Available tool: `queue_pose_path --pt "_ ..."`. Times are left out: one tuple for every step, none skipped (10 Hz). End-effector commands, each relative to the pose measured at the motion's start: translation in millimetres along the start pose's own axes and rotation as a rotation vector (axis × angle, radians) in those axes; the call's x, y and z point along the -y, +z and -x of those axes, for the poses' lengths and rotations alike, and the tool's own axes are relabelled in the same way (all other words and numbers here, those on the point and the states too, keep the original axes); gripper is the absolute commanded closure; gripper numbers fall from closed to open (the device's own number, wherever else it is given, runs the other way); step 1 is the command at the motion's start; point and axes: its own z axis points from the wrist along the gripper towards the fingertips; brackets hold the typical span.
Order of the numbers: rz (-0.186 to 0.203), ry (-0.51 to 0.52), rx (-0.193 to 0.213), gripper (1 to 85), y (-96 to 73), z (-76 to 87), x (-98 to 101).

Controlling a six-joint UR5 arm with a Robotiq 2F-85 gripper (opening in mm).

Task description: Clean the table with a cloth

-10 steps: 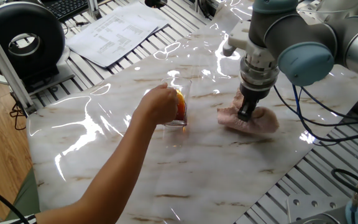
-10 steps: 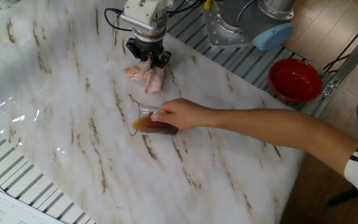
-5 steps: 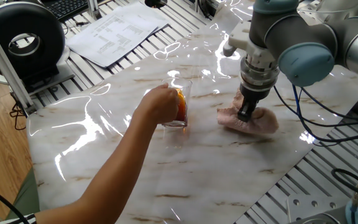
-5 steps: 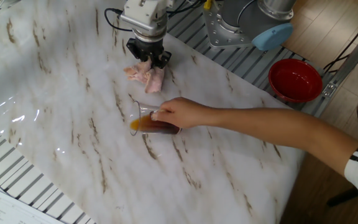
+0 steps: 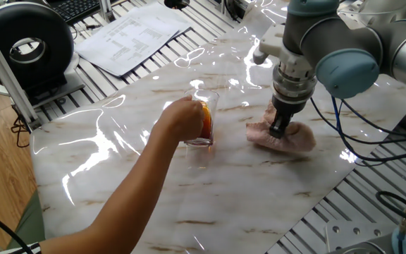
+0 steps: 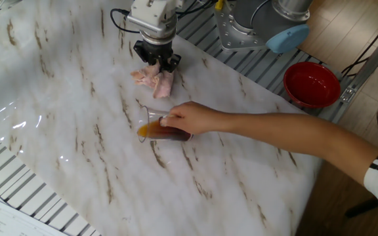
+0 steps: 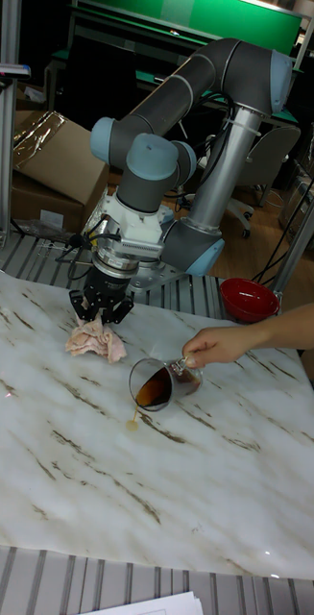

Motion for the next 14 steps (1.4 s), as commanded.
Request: queue_pose_path --pt "0.010 0.007 0.010 84.3 -0.6 2.5 -1.5" --pt "0.010 0.006 0.010 84.3 -0.3 2.6 -1.5" --pt "0.010 0.006 0.012 84.3 -0.2 3.0 -1.4" --pt "0.005 0.001 0.015 84.3 0.5 4.6 -0.3" --pt "-0.020 -0.021 0.026 84.3 2.0 11.9 6.3" --pt "-0.024 -0.033 0.028 84.3 2.8 19.0 6.9" --pt "-0.027 -0.043 0.027 84.3 2.8 18.7 7.6" --pt "-0.034 -0.050 0.023 84.3 2.7 17.7 9.4" --pt "-0.046 -0.063 0.028 84.3 2.6 19.2 12.4" --pt "-0.048 -0.071 0.033 84.3 2.5 20.7 12.9" --pt "-0.042 -0.063 0.026 84.3 2.6 18.7 11.4" --pt "-0.021 -0.041 0.005 84.3 2.9 12.9 6.2" --pt "0.031 -0.011 -0.014 84.3 2.8 8.0 -7.1" --pt "0.051 0.007 -0.001 84.3 2.6 11.4 -12.3"
